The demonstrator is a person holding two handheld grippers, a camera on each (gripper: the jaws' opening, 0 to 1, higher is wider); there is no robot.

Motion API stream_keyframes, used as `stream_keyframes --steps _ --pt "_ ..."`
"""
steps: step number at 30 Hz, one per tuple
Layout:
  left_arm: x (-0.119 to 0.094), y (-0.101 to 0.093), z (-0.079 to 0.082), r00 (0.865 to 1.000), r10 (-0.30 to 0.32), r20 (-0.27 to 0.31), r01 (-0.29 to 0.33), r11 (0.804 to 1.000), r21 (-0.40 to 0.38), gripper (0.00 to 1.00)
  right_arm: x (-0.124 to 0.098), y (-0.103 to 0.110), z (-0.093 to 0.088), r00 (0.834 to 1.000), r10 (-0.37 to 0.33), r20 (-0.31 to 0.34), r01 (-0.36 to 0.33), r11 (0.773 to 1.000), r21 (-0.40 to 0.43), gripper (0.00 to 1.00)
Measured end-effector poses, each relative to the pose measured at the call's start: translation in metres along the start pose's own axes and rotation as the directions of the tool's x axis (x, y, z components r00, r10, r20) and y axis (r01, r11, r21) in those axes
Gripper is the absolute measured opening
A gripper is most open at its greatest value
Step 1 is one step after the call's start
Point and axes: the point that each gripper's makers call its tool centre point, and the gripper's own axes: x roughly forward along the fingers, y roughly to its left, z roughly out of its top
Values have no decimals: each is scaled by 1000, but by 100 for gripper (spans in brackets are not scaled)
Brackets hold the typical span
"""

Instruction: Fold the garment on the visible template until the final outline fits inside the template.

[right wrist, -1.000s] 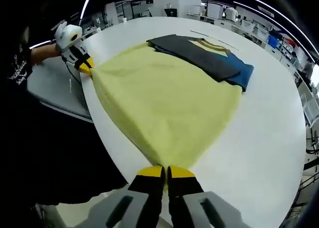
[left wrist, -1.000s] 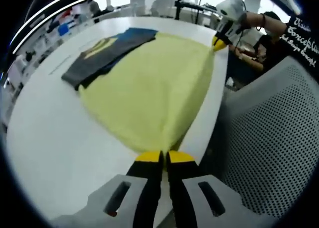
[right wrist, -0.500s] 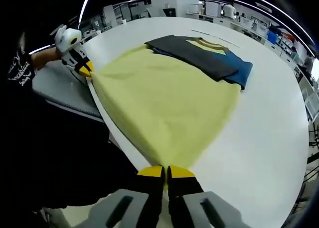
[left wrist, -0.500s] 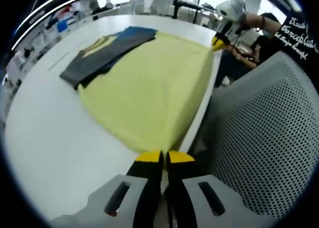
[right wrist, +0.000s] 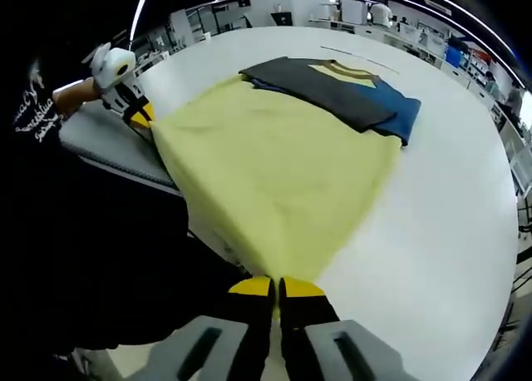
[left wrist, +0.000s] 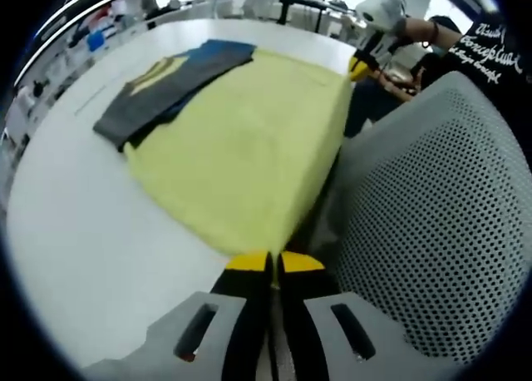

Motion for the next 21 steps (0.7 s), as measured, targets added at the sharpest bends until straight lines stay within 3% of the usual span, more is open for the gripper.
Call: stream_keyframes --steps 13,21 --pt "-10 -1 7 1000 18 -3 -18 999 37 0 -7 2 2 1000 -11 -4 11 1000 5 0" --pt "-23 4 20 999 33 -5 -33 997 65 0 -23 -1 17 999 -35 14 35 999 8 0"
